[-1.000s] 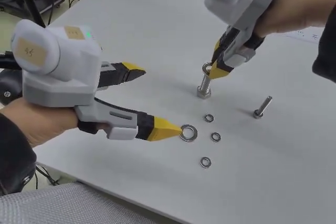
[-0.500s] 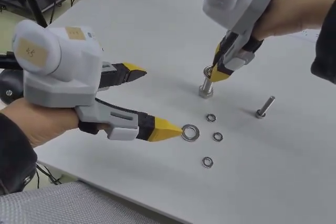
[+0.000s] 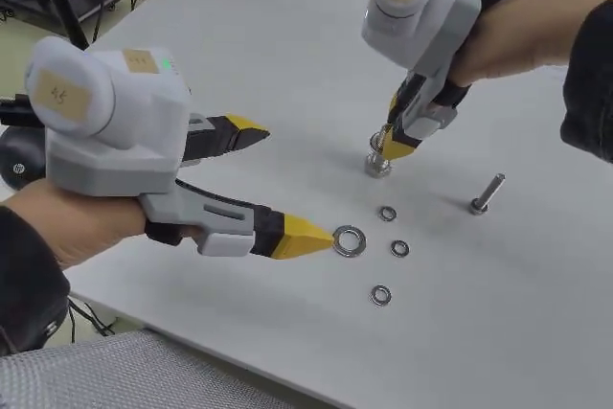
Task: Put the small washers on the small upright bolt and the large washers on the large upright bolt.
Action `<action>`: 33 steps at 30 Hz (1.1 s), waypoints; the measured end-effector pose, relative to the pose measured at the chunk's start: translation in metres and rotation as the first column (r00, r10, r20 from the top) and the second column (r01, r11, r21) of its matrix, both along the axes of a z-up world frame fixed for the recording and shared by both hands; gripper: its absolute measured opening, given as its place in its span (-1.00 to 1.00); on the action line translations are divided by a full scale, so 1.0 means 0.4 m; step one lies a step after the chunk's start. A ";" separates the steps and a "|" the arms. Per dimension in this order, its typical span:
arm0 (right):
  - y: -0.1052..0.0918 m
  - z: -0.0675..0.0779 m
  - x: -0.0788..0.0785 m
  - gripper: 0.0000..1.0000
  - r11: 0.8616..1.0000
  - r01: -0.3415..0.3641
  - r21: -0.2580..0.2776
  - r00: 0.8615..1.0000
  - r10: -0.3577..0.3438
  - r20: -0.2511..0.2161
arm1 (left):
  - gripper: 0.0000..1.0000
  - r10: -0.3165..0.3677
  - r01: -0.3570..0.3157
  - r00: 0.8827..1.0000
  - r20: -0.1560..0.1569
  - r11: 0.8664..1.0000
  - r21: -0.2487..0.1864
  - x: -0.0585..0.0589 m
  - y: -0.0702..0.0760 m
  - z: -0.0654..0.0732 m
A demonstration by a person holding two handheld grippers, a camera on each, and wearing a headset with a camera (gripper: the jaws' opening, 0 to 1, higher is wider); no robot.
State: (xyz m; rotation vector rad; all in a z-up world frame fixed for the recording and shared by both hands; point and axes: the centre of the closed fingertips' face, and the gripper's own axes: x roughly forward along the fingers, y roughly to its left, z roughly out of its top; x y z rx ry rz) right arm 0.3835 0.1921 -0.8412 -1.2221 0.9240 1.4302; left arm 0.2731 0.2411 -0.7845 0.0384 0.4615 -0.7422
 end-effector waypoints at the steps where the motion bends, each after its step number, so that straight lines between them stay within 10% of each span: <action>1: 0.000 -0.004 -0.001 -0.53 1.000 0.001 0.000 1.000 -0.001 -0.002 | 0.67 0.000 0.000 1.000 0.000 1.000 0.001 0.000 0.000 0.000; 16: -0.004 -0.058 -0.003 -0.53 1.000 0.006 -0.005 1.000 -0.006 -0.010 | 0.66 0.006 -0.006 1.000 -0.001 1.000 -0.001 -0.001 0.001 0.000; 33: -0.020 -0.042 -0.001 -0.41 0.999 0.027 0.029 0.999 -0.026 -0.021 | 0.66 -0.003 0.003 1.000 -0.004 1.000 0.003 -0.004 -0.003 0.001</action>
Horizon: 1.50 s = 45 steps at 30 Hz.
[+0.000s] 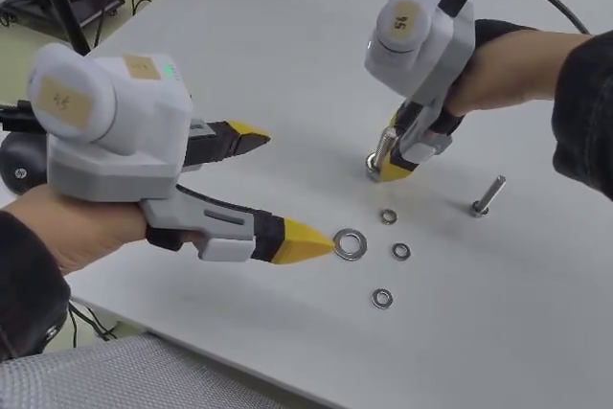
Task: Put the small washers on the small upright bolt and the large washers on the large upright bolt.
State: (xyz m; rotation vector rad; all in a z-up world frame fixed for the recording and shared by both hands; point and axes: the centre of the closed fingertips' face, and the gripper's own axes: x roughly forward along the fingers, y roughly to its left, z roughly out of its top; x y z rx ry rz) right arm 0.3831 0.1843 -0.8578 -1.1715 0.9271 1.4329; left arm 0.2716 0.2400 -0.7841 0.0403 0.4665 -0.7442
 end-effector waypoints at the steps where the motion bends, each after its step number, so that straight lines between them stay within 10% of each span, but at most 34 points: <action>1: -0.001 0.000 0.001 -0.41 1.000 0.002 0.002 1.000 -0.002 -0.001 | 0.66 -0.001 0.001 1.000 0.000 1.000 0.001 0.000 0.000 0.000; 26: -0.075 0.037 -0.055 -0.43 0.998 0.049 0.030 0.999 -0.049 0.000 | 0.66 -0.021 0.021 1.000 0.011 1.000 0.006 -0.004 -0.013 0.007; 45: -0.072 -0.004 -0.135 -0.53 1.000 0.006 0.004 1.000 -0.006 -0.024 | 0.66 -0.027 0.027 0.999 0.024 1.000 0.010 -0.011 -0.023 0.020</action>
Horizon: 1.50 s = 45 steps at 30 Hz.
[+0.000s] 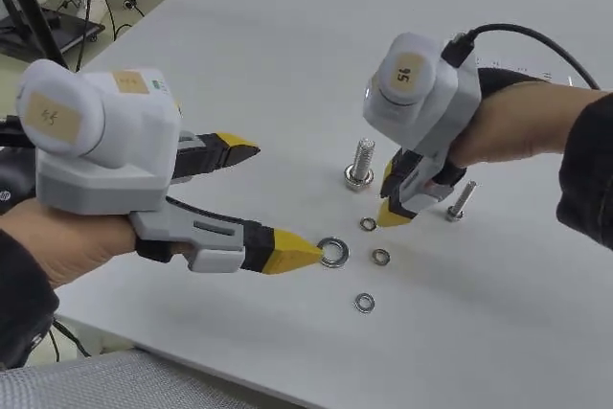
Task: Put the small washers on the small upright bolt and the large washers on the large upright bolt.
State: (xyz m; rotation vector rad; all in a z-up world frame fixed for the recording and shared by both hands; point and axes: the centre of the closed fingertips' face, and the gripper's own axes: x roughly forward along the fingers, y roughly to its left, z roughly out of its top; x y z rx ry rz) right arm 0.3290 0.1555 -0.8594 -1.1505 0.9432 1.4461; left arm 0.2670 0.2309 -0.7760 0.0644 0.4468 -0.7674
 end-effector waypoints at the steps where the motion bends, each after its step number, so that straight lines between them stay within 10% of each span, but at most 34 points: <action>1: 0.001 -0.005 -0.003 -0.53 1.000 -0.003 -0.003 1.000 0.003 -0.002 | 0.66 0.001 -0.001 1.000 0.000 1.000 0.000 -0.001 0.001 0.001; 45: 0.015 -0.049 -0.004 -0.72 0.999 -0.038 -0.013 0.999 0.038 0.008 | 0.63 0.006 -0.006 1.000 -0.005 1.000 -0.012 -0.007 0.000 0.002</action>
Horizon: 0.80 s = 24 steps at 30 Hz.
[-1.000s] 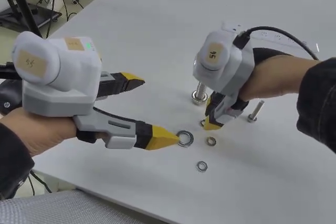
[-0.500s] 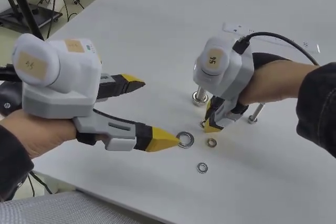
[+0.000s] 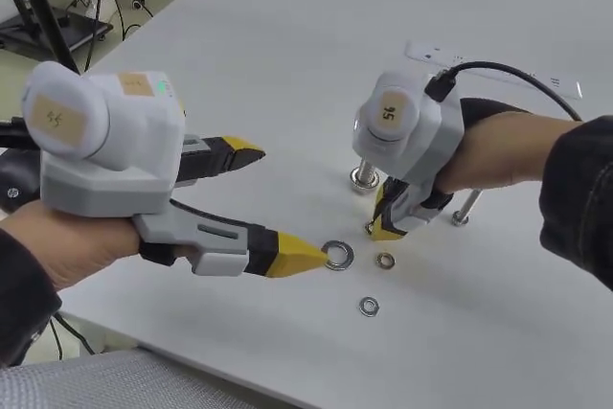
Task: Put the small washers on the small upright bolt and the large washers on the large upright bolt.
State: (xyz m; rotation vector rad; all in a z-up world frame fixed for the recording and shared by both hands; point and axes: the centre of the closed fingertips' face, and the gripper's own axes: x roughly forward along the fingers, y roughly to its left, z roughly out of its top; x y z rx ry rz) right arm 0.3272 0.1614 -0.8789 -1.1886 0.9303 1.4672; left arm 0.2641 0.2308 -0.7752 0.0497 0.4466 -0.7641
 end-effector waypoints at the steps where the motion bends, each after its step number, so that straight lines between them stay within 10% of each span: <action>1: 0.001 0.000 0.000 -0.73 1.000 -0.002 0.001 1.000 0.002 0.001 | 0.63 0.000 0.000 1.000 0.000 1.000 0.000 0.000 0.000 0.000; 24: -0.013 0.022 0.002 -0.73 1.000 0.003 -0.007 1.000 -0.003 -0.003 | 0.62 -0.002 0.002 1.000 -0.004 1.000 0.004 0.003 -0.001 -0.003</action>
